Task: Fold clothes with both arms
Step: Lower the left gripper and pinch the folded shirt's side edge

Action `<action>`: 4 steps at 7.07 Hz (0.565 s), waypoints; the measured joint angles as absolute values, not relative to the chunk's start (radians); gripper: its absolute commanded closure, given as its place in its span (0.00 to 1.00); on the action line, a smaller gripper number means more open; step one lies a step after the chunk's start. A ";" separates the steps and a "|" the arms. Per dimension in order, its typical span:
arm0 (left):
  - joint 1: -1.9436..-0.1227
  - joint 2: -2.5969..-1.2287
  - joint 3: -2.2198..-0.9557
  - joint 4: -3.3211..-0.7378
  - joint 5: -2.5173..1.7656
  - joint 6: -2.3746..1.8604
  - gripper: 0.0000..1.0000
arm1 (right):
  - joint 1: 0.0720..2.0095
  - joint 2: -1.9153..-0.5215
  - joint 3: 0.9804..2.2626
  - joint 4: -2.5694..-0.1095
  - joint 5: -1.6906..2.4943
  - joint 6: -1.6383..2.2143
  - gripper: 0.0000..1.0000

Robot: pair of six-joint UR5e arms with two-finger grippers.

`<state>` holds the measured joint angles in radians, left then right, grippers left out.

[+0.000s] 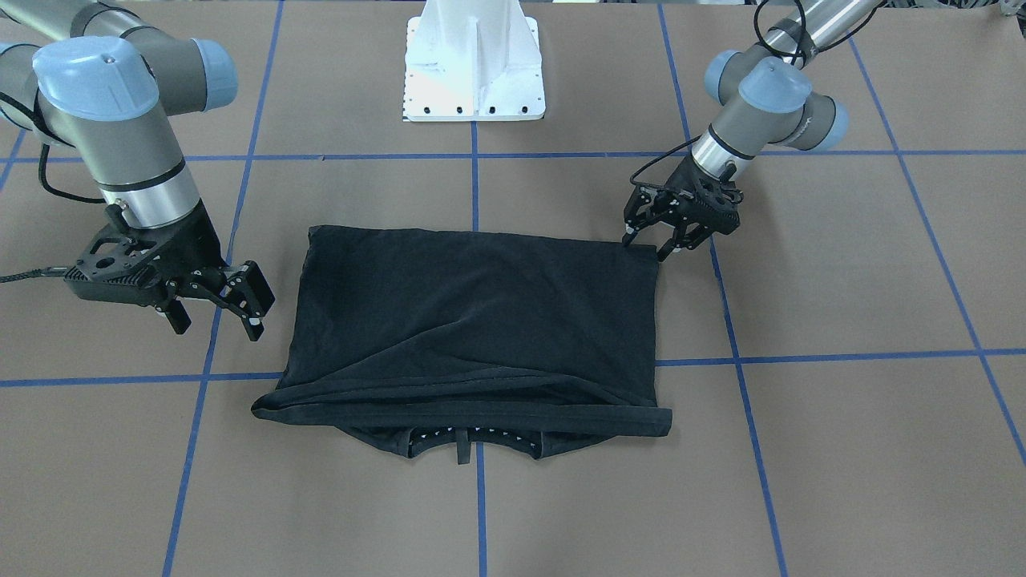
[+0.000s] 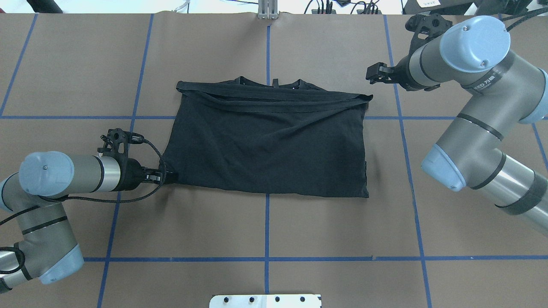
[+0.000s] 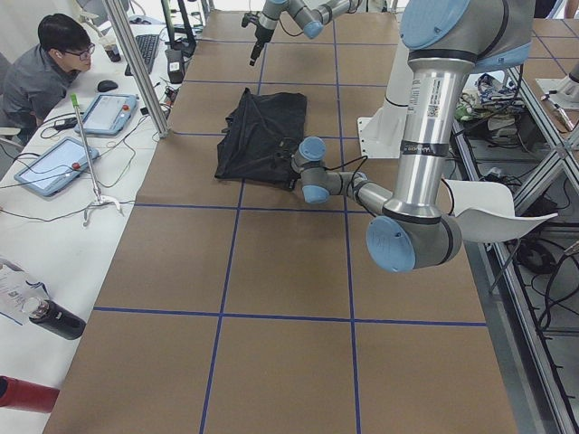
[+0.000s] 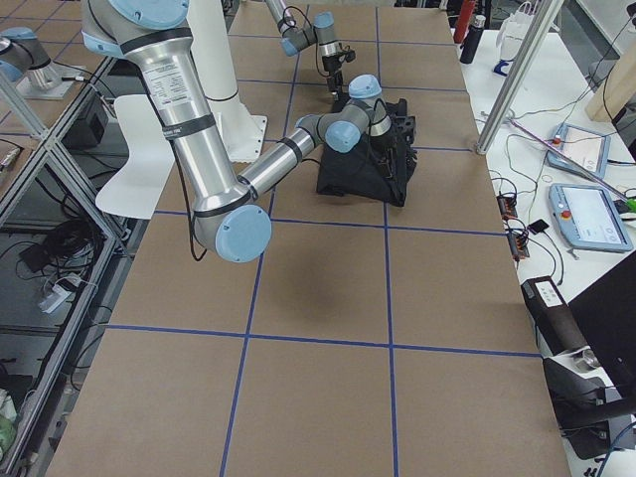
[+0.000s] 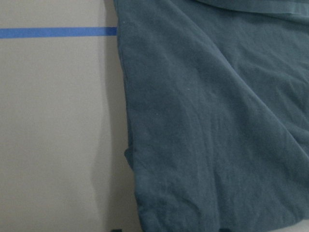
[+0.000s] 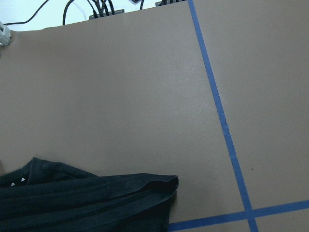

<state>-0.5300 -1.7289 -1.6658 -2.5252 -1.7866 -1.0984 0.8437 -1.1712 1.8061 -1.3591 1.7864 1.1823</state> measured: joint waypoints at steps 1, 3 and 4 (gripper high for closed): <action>-0.528 -1.734 -1.656 -2.533 -1.787 -1.098 0.78 | 0.844 -1.171 1.805 -1.359 1.787 1.182 0.00; -0.527 -1.735 -1.654 -2.541 -1.787 -1.099 1.00 | 0.844 -1.171 1.804 -1.359 1.787 1.181 0.00; -0.526 -1.732 -1.661 -2.544 -1.789 -1.099 1.00 | 0.844 -1.170 1.804 -1.359 1.787 1.181 0.00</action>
